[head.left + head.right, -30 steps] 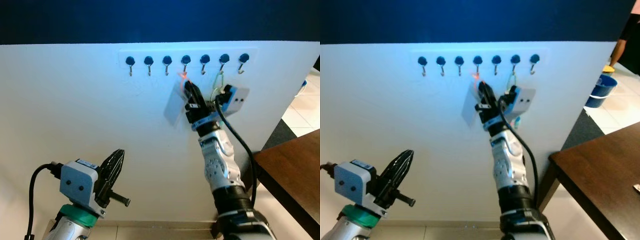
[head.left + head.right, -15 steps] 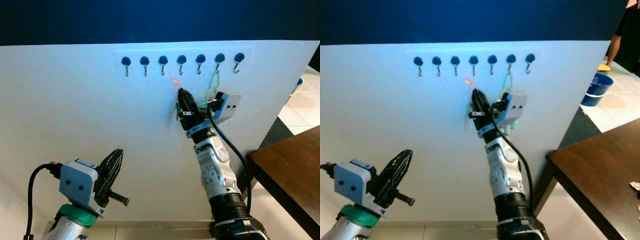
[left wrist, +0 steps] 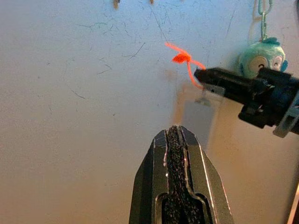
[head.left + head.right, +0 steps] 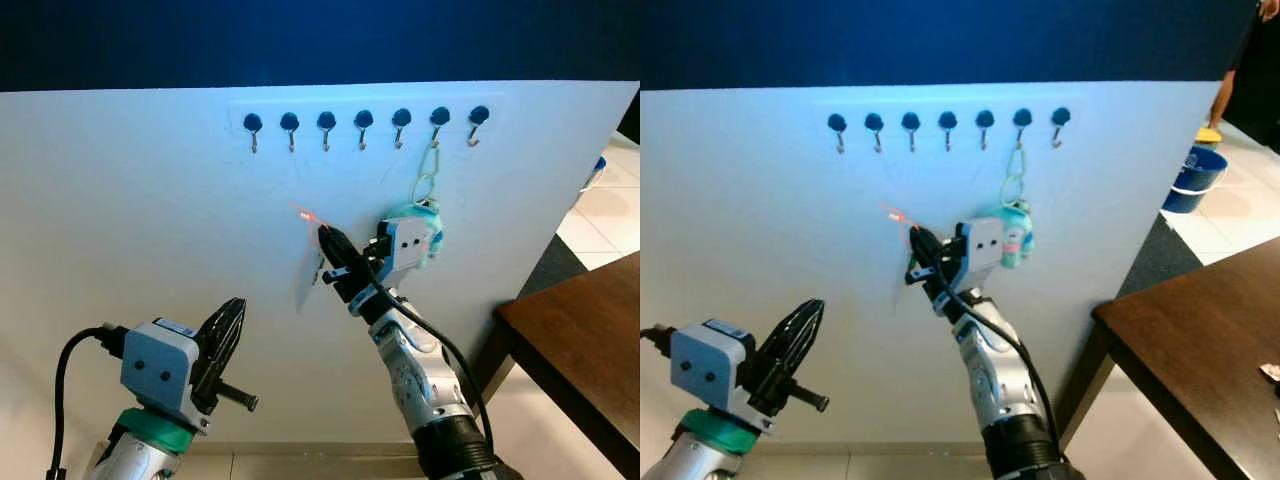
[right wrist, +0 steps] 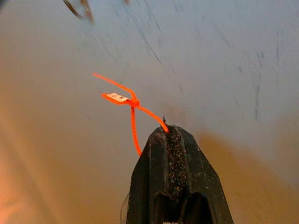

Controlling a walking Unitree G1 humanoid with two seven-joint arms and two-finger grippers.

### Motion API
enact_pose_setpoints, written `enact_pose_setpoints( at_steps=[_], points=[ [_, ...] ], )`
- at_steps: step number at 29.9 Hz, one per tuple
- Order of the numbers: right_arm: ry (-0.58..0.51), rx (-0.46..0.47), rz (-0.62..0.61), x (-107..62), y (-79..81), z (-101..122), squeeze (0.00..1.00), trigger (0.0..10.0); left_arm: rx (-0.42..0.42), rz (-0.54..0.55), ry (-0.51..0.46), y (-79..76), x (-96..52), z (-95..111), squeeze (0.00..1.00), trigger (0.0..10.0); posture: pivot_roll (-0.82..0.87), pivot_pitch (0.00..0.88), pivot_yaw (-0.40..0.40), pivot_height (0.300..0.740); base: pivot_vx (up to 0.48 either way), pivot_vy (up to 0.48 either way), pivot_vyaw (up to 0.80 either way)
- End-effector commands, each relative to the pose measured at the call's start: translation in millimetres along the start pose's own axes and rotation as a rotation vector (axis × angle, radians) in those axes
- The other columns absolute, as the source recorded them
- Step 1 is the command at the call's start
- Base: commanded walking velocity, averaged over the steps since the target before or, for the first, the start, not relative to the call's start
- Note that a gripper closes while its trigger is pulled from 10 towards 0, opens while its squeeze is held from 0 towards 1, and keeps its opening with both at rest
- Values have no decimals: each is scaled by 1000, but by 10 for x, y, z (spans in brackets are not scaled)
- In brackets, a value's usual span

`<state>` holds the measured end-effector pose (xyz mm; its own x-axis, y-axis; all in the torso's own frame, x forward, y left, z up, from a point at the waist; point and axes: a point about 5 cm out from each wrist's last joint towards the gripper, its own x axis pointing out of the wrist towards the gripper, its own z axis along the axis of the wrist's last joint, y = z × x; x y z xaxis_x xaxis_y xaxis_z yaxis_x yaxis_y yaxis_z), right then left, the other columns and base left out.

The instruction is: Hang keys on a hook

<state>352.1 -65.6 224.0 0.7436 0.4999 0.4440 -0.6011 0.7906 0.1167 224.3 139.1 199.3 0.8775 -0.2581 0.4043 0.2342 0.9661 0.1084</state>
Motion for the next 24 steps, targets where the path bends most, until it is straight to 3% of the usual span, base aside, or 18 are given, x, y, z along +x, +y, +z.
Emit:
enact_pose_setpoints(
  at_steps=[1, 6, 8, 10, 14, 20, 24],
  points=[
    [-71, 19, 33, 42, 70, 114, 0, 10000, 12, 9, 15, 21, -15, -34, 0, 10000, -60, 81, 125, 740, 0, 0, 0],
    [-190, 47, 34, 138, 72, 380, 0, 10000, 17, 15, 10, 32, -7, -27, 0, 10000, -60, 81, 125, 740, 0, 0, 0],
    [-190, 47, 34, 138, 72, 380, 0, 10000, 17, 15, 10, 32, -7, -27, 0, 10000, -60, 81, 125, 740, 0, 0, 0],
    [-271, 71, 13, 207, 25, 601, 0, 10000, 18, 18, 7, 36, -3, -24, 0, 10000, -60, 81, 125, 740, 0, 0, 0],
    [-327, 66, -22, 243, -62, 772, 0, 10000, 17, 18, 3, 32, 3, -20, 0, 10000, -60, 81, 125, 740, 0, 0, 0],
    [-326, 68, -49, 266, -145, 816, 0, 10000, 18, 18, -1, 36, 12, -16, 0, 10000, -60, 81, 125, 740, 0, 0, 0],
    [-202, 60, -82, 313, -232, 688, 0, 10000, 19, 15, 0, 35, 17, -17, 0, 10000, -60, 81, 125, 740, 0, 0, 0]
  ],
)
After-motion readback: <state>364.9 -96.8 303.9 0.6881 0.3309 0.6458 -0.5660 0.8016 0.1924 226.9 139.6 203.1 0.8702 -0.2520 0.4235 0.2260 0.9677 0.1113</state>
